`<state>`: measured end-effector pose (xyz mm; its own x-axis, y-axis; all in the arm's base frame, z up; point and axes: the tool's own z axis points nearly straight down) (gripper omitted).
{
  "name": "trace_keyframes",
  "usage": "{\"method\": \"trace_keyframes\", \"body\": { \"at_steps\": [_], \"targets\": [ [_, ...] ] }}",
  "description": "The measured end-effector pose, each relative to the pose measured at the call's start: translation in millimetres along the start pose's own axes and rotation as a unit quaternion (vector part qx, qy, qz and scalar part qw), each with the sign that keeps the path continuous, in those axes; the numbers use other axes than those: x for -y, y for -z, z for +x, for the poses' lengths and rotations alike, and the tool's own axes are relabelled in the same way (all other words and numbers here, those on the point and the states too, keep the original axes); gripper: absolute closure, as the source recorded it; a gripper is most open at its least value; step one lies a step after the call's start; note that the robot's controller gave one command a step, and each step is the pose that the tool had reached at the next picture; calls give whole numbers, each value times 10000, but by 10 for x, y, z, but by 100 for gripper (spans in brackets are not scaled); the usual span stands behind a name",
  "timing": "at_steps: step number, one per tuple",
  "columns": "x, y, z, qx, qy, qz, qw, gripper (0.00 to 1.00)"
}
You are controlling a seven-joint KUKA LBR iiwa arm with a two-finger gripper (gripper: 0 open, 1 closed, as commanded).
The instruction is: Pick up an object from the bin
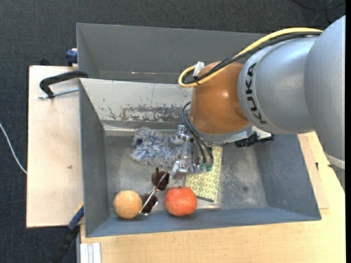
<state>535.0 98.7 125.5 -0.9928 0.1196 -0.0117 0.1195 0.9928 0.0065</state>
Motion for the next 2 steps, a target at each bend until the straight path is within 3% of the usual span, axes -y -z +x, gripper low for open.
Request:
{"method": "trace_keyframes", "body": {
  "at_steps": [1, 2],
  "targets": [
    [235, -241, -386, -36, -1654, 26, 9862, 0],
    [246, -193, -467, -33, -1568, 34, 9876, 0]
  ]
}}
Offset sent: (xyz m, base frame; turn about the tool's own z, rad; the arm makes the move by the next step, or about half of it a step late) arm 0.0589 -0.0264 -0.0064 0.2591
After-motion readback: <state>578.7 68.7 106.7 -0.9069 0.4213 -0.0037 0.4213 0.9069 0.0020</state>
